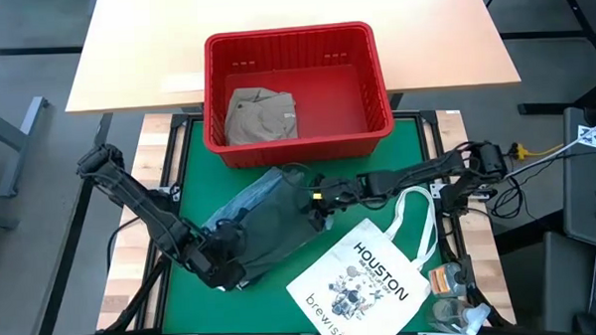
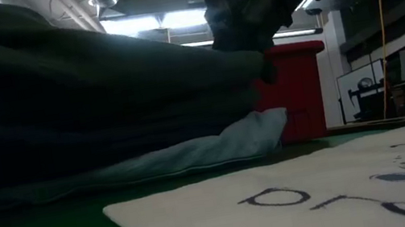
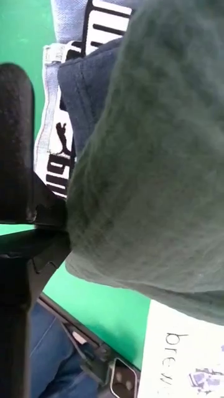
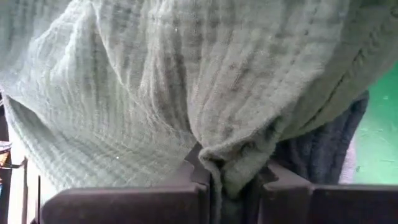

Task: Fold Laundry from Bin
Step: Stack the dark green shirt on top of the gray shorts

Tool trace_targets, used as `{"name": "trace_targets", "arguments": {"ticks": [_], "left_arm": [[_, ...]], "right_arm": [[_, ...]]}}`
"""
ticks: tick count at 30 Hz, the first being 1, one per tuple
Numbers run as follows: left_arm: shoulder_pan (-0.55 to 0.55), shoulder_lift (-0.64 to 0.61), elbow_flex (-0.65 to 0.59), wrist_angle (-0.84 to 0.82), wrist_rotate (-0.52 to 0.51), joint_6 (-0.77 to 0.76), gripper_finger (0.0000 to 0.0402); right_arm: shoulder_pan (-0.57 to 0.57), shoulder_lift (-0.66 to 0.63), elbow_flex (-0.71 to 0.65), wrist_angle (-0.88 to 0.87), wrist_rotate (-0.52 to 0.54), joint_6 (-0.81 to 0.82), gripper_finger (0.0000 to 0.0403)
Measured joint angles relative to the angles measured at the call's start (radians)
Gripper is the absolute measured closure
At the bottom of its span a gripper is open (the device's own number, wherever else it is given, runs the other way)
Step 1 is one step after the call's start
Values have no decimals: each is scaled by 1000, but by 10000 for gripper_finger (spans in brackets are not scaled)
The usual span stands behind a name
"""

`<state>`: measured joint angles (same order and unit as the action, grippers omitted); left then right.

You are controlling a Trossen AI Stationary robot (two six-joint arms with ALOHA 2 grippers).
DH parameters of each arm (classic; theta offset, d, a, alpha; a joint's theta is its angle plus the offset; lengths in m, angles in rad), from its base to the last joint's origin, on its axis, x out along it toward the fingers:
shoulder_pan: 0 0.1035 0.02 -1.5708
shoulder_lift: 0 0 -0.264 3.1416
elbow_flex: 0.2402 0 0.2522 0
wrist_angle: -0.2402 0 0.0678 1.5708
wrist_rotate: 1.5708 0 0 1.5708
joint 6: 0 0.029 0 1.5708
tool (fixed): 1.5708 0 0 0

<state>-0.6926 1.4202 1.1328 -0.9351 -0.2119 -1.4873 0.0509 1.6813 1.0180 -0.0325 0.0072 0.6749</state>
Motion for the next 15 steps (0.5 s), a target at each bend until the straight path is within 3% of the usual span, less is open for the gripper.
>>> {"name": "trace_targets", "arguments": {"ticks": [7, 15], "left_arm": [[-17, 27, 0, -12, 11, 4, 376], [-18, 68, 0, -30, 26, 5, 328]], "right_arm": [[1, 3, 0, 12, 37, -1, 360], [0, 3, 0, 9, 45, -31, 310]]}}
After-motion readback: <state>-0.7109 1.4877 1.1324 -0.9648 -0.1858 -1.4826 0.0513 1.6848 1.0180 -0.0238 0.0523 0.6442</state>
